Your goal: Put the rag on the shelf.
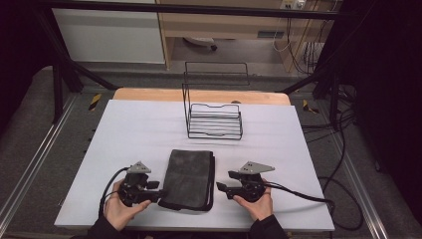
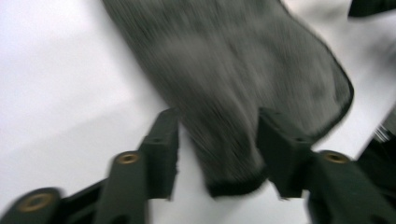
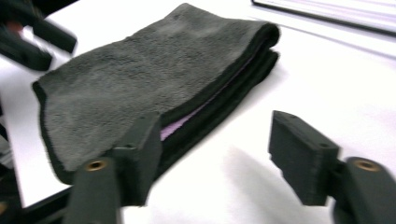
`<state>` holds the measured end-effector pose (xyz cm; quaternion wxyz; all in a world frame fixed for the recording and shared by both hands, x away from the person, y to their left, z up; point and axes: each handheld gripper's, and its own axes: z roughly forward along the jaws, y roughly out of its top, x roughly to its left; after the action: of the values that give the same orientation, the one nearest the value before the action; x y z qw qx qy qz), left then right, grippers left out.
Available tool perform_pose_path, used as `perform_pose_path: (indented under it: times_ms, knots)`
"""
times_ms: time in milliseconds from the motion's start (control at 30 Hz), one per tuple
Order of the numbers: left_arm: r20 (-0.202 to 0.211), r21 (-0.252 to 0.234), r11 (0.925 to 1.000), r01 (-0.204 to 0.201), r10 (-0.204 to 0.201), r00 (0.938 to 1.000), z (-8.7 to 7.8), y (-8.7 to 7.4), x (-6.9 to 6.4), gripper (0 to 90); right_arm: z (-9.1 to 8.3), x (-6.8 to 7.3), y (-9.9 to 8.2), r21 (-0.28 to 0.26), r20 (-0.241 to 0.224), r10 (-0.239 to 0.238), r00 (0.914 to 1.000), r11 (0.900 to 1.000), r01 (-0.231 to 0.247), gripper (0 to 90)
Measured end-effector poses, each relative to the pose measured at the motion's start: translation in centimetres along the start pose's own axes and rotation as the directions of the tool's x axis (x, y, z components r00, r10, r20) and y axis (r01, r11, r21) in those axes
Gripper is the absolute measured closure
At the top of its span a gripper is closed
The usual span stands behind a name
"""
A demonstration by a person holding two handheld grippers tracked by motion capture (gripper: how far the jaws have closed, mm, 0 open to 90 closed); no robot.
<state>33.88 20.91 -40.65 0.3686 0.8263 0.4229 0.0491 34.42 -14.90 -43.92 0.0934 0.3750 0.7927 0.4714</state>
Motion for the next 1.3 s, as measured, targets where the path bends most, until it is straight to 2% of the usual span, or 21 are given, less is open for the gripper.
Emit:
perform_pose_path:
  times_ms: [100, 167, 233, 300, 367, 433, 500, 567, 700, 833, 1000, 1067, 1167, 1300]
  knots:
    - [-0.016, -0.019, 0.9993, -0.033, 0.033, 0.9993, 0.4, 1.4, 1.3, 34.2, 0.0, -0.4, 0.1, -0.004, 0.009, -0.007, 0.9999, 1.0000, 0.007, 21.7]
    - [-0.005, -0.018, 0.9993, -0.033, 0.033, 0.9995, 1.0, 2.2, 2.1, 27.8, 0.0, -0.6, 0.0, 0.001, 0.010, -0.011, 0.9999, 0.9999, 0.011, 17.4]
    - [-0.020, -0.026, 0.9992, -0.030, 0.029, 0.9994, 1.7, 3.0, 2.8, 22.2, -0.1, -0.9, 0.0, 0.006, 0.011, -0.007, 0.9999, 1.0000, 0.007, 13.9]
    - [-0.036, -0.035, 0.9990, -0.026, 0.025, 0.9990, 2.3, 3.8, 3.3, 21.5, -0.1, -1.2, -0.1, 0.004, 0.011, -0.007, 0.9999, 1.0000, 0.007, 11.6]
    - [-0.038, -0.051, 0.9984, -0.027, 0.025, 0.9990, 2.7, 4.4, 3.6, 20.0, -0.1, -1.3, -0.2, 0.006, 0.015, 0.007, 0.9999, 1.0000, -0.007, 10.2]
    - [-0.035, -0.067, 0.9976, -0.019, 0.017, 0.9992, 3.2, 5.0, 4.0, 19.6, -0.1, -1.4, -0.2, 0.010, 0.023, -0.001, 0.9997, 0.9999, 0.001, 8.7]
    - [-0.040, -0.064, 0.9978, -0.018, 0.016, 0.9991, 3.7, 5.6, 4.5, 18.2, 0.0, -1.5, -0.2, 0.018, 0.023, -0.001, 0.9997, 0.9998, 0.001, 7.0]
    - [-0.068, -0.064, 0.9979, -0.014, 0.009, 0.9976, 4.2, 6.0, 4.8, 17.7, 0.0, -1.5, -0.2, 0.027, 0.023, 0.001, 0.9997, 0.9996, -0.002, 6.6]
    - [-0.074, -0.075, 0.9972, 0.001, -0.007, 0.9972, 5.3, 6.5, 5.5, 18.1, 0.1, -1.5, -0.3, 0.030, 0.029, -0.007, 0.9995, 0.9995, 0.006, 5.9]
    - [-0.081, -0.066, 0.9976, 0.020, -0.025, 0.9964, 6.6, 6.6, 6.1, 23.7, 0.1, -1.4, -0.4, 0.030, 0.030, -0.006, 0.9995, 0.9995, 0.006, 5.7]
    - [-0.073, -0.041, 0.9981, 0.045, -0.048, 0.9962, 7.6, 6.5, 6.5, 38.6, 0.1, -1.4, -0.4, 0.035, 0.031, -0.006, 0.9995, 0.9994, 0.005, 5.9]
    - [-0.055, -0.037, 0.9979, 0.053, -0.055, 0.9970, 7.8, 6.4, 6.4, 45.8, 0.2, -1.4, -0.5, 0.034, 0.029, -0.006, 0.9996, 0.9994, 0.005, 5.9]
    - [-0.056, -0.019, 0.9986, 0.048, -0.049, 0.9972, 8.2, 6.4, 6.2, 53.1, 0.3, -1.4, -0.5, 0.039, 0.028, -0.008, 0.9996, 0.9992, 0.006, 5.9]
    - [-0.038, -0.008, 0.9988, 0.048, -0.049, 0.9981, 8.7, 6.3, 6.1, 58.8, 0.3, -1.4, -0.5, 0.038, 0.026, -0.007, 0.9996, 0.9992, 0.006, 5.9]
